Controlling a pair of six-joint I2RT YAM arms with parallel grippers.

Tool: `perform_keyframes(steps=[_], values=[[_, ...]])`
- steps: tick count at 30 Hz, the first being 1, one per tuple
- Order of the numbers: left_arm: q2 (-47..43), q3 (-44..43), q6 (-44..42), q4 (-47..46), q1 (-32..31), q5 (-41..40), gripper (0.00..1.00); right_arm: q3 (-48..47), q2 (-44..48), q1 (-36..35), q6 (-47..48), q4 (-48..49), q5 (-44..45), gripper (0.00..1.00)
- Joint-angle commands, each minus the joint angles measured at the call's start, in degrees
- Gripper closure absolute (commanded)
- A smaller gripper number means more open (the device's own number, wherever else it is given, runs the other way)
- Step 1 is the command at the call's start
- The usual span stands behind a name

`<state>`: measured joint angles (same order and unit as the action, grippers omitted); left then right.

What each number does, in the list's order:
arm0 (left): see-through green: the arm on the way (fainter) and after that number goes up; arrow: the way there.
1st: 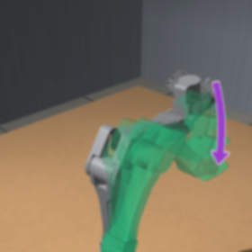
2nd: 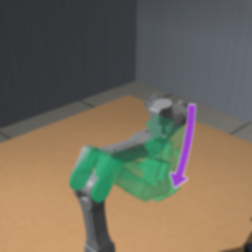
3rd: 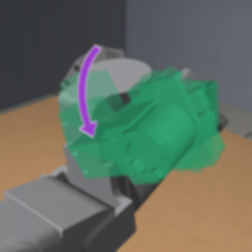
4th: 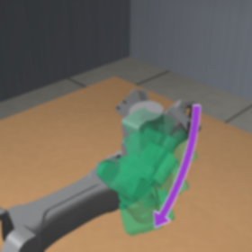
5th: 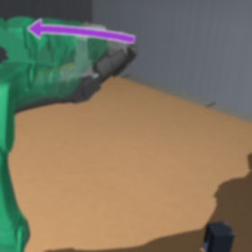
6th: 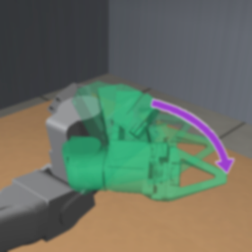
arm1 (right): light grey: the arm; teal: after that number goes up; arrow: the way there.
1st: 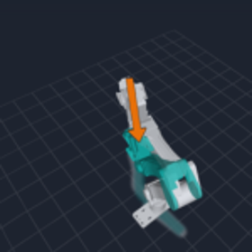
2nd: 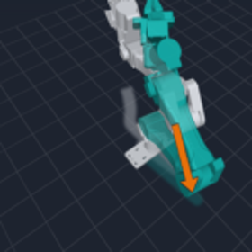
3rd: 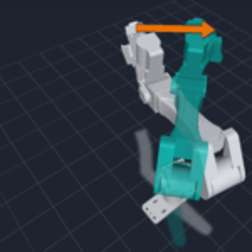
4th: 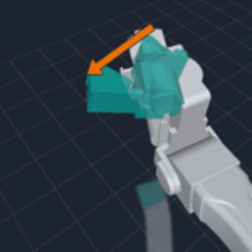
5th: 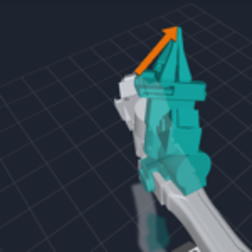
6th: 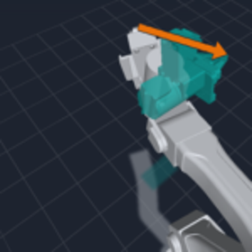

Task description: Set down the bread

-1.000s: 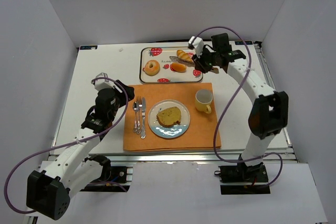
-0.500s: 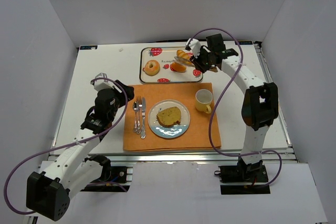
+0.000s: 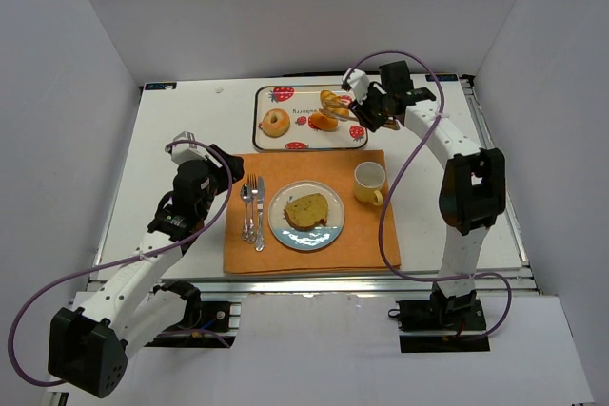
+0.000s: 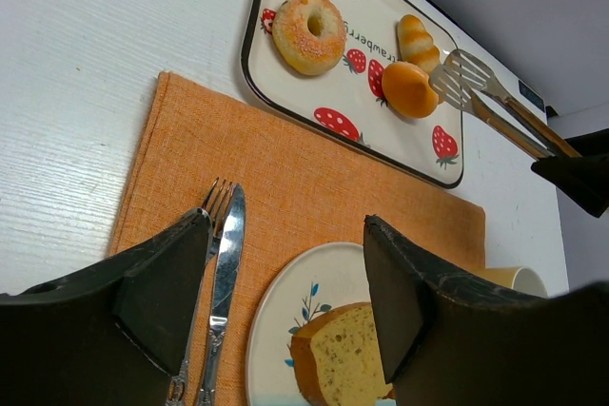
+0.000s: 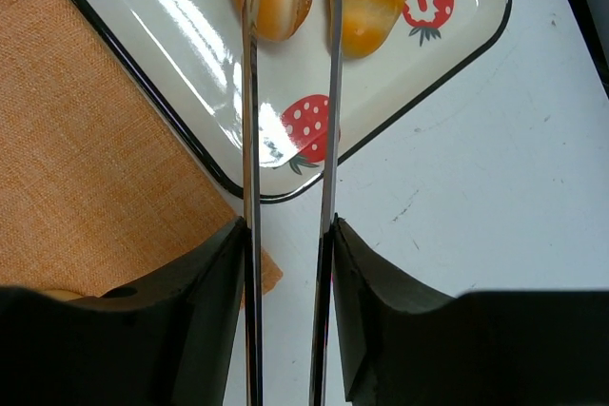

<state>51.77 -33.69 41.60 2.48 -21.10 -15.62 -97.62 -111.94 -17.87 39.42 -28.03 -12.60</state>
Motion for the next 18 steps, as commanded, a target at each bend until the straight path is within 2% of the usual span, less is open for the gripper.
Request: perform_keyframes(steps=[1,18], values=[[-0.4,0.3,0.2,-0.8,0.4,0.4,0.24,-1.0,-0.9,0.6,0.4,1.6,-0.6,0.55],[-1.1,0.6,0.3,-0.5,0.4,0.1,0.24,-1.9,-3.5,0.6,-0.4,0.2,-0.6,0.52]])
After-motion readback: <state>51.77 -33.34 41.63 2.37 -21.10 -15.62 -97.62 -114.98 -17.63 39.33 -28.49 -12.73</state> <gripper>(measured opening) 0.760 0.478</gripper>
